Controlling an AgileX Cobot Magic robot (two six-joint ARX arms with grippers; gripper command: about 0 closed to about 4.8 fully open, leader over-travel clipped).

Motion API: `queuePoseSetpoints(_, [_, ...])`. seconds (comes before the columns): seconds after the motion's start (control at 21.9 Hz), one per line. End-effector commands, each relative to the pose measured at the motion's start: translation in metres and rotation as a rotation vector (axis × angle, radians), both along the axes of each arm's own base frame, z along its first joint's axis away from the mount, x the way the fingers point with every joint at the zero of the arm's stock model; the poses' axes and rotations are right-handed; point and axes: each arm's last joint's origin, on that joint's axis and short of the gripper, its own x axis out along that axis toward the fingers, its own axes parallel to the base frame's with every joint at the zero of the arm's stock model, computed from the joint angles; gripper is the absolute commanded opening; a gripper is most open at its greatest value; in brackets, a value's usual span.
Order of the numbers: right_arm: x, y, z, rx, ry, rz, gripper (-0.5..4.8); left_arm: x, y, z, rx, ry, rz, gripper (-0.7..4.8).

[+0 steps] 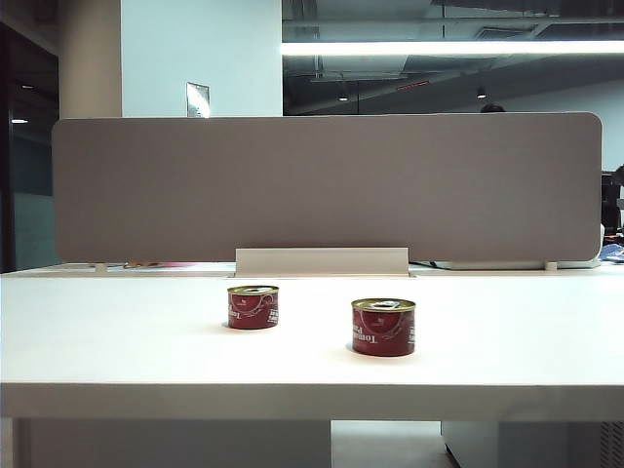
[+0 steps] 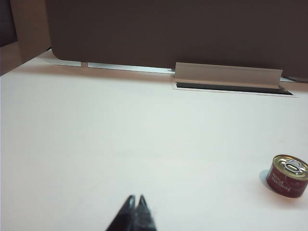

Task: Stack a can of tomatoes on the right onto the can of tomatoes on the left.

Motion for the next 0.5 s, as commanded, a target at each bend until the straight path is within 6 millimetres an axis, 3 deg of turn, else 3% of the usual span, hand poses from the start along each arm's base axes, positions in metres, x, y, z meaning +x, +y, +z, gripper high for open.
queuePoseSetpoints(0.05, [0.008,0.0,0.01,0.0,0.036,0.005,-0.02,0.0,0.0,0.002,0.003,-0.012,-0.003,-0.06])
queuePoseSetpoints(0.23, [0.025,0.002,0.022,-0.01,0.115,0.046,-0.01,0.0,0.0,0.002,0.003,-0.012,-0.003,-0.06])
queuePoseSetpoints(0.5, [0.076,0.019,0.038,-0.04,0.344,0.192,0.0,0.0,0.0,0.002,0.003,-0.013,-0.003,-0.06])
